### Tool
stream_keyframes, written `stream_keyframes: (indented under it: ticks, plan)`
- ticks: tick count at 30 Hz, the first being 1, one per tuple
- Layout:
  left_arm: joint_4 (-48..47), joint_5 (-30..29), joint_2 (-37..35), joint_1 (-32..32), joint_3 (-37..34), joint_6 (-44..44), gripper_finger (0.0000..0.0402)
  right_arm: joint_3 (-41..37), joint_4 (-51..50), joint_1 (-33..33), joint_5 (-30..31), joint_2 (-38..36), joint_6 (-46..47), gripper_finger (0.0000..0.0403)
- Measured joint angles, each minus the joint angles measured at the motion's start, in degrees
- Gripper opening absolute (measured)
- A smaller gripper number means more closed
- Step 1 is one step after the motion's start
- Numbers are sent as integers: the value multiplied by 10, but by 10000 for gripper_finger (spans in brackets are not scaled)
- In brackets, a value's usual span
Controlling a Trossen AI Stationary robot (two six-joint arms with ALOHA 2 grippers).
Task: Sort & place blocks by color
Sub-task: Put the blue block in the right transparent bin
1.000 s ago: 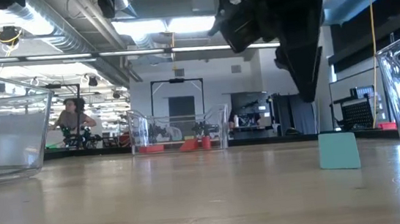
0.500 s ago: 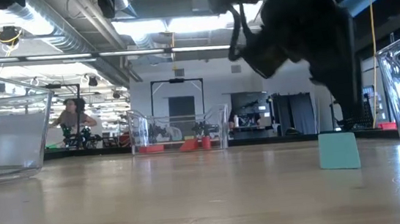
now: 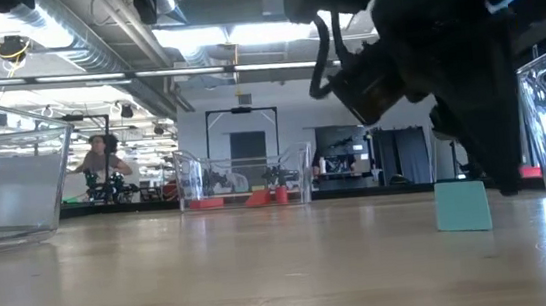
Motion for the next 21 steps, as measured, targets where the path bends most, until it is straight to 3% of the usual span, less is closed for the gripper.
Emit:
stream_keyframes:
  ticks: [11, 21]
  plan:
    - [8, -22, -3, 0, 0, 0, 0, 0, 46, 8, -25, 14, 22, 316]
    - [8, -28, -8, 0, 0, 1, 0, 0, 93, 7, 1, 14, 21, 316]
